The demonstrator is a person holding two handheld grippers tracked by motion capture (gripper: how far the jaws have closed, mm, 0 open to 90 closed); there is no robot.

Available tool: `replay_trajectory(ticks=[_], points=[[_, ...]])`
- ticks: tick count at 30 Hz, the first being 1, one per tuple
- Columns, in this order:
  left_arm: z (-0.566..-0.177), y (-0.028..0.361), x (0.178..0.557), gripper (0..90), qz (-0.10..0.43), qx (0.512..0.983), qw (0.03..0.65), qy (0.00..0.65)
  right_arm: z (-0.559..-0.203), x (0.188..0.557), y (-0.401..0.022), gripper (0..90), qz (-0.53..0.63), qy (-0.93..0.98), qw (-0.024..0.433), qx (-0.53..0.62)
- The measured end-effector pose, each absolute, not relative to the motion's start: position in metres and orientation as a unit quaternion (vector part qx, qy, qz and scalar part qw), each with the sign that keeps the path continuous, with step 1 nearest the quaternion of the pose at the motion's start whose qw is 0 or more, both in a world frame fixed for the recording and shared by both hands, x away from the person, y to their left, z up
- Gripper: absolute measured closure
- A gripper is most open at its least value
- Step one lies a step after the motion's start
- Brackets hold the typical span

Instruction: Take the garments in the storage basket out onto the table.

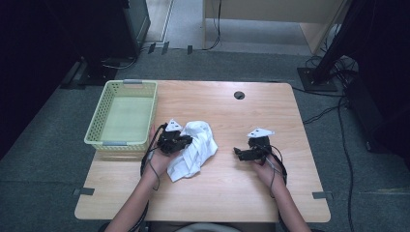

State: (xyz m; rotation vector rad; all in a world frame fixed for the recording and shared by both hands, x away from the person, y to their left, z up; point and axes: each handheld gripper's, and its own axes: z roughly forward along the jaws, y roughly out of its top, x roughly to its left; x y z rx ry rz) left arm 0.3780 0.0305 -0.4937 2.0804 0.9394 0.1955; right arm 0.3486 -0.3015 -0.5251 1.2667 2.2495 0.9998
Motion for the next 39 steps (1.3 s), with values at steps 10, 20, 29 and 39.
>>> replay_trajectory(ticks=[10, 20, 29, 39], points=[[-0.487, 0.037, 0.381, 90.0, 0.064, 0.814, 0.417, 0.399, -0.525, 0.349, -0.301, 8.6, 0.355, 0.798, 0.185, 0.45], [-0.468, 0.036, 0.378, 90.0, 0.08, 0.805, 0.439, 0.39, -0.525, 0.349, -0.301, 8.6, 0.355, 0.798, 0.185, 0.45], [-0.452, 0.016, 0.376, 90.0, 0.078, 0.81, 0.453, 0.364, -0.524, 0.347, -0.303, 16.5, 0.357, 0.794, 0.191, 0.453], [-0.444, -0.003, 0.37, 90.0, 0.079, 0.814, 0.467, 0.336, -0.516, 0.342, -0.294, 33.4, 0.358, 0.796, 0.183, 0.453]])
